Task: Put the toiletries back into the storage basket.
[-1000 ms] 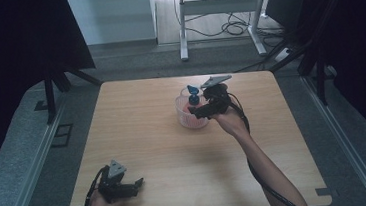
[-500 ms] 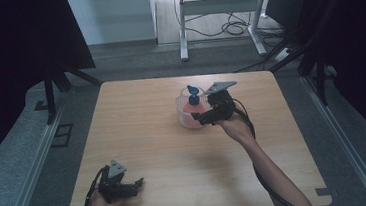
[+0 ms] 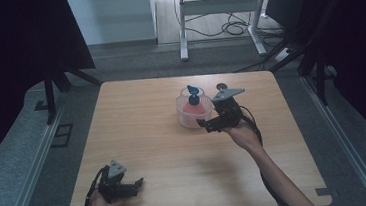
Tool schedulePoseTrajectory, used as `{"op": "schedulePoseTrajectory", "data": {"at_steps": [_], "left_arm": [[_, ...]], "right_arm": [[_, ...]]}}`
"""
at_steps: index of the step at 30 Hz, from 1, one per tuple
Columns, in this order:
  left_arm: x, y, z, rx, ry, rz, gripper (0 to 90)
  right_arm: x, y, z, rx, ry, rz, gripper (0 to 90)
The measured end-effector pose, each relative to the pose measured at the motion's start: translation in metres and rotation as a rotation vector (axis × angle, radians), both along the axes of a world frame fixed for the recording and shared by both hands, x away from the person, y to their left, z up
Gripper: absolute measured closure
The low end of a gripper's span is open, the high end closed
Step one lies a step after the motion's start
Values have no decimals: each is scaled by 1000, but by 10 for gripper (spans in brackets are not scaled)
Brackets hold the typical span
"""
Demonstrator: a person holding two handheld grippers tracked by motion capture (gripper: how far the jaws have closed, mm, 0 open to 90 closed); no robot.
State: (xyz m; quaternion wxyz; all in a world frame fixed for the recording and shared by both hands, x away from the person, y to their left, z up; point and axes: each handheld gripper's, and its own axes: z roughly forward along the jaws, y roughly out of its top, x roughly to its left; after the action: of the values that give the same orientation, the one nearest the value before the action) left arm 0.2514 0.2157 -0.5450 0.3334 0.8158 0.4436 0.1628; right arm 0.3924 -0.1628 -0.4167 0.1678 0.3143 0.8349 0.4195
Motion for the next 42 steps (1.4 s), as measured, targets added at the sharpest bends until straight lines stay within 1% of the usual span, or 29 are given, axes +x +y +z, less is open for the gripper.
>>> {"op": "schedulePoseTrajectory", "data": {"at_steps": [7, 19, 30, 33, 42], "left_arm": [[0, 0, 0, 0, 0, 1, 107], [0, 0, 0, -2, 1, 4, 107], [0, -1, 0, -2, 1, 5, 107], [0, -1, 0, -3, 1, 6, 107], [0, -1, 0, -2, 1, 7, 107]], "right_arm": [[-12, -8, -5, -2, -5, 2, 60], [-32, -24, -21, -2, 8, -1, 60], [-51, -36, -39, 1, 16, -8, 61], [-55, -39, -43, -6, 11, -13, 62], [-67, -47, -58, -13, 19, -18, 62]]}}
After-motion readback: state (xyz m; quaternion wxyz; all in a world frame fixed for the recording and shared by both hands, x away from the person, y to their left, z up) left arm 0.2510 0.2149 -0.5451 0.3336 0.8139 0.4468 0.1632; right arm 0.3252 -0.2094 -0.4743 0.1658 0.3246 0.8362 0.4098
